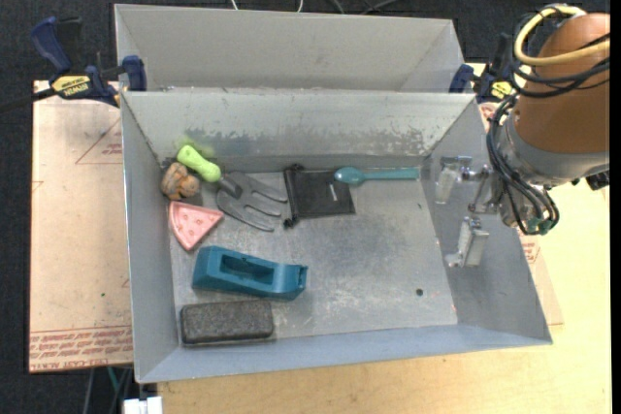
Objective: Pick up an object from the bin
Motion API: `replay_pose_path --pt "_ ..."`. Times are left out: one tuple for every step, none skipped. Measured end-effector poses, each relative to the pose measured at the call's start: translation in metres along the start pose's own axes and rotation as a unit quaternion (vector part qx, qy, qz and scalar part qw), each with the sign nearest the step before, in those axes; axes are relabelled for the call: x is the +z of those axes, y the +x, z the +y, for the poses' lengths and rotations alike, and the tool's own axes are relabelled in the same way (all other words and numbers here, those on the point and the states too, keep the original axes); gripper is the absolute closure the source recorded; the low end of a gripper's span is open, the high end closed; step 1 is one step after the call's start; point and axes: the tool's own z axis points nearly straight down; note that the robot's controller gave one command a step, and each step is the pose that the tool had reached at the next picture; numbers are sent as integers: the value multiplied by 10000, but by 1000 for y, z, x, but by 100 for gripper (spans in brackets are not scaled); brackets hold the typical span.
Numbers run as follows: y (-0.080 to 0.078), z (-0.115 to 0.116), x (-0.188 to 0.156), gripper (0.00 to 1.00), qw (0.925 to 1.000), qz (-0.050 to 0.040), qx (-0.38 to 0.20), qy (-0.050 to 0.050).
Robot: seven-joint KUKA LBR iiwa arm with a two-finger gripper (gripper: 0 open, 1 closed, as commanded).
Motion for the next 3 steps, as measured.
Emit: replay_pose_path --pt "0 17 -3 0 9985 -5 -540 2" --pt "1 64 -6 0 9989 -14 -467 3" --pt "5 74 -17 0 9964 -20 -846 -2"
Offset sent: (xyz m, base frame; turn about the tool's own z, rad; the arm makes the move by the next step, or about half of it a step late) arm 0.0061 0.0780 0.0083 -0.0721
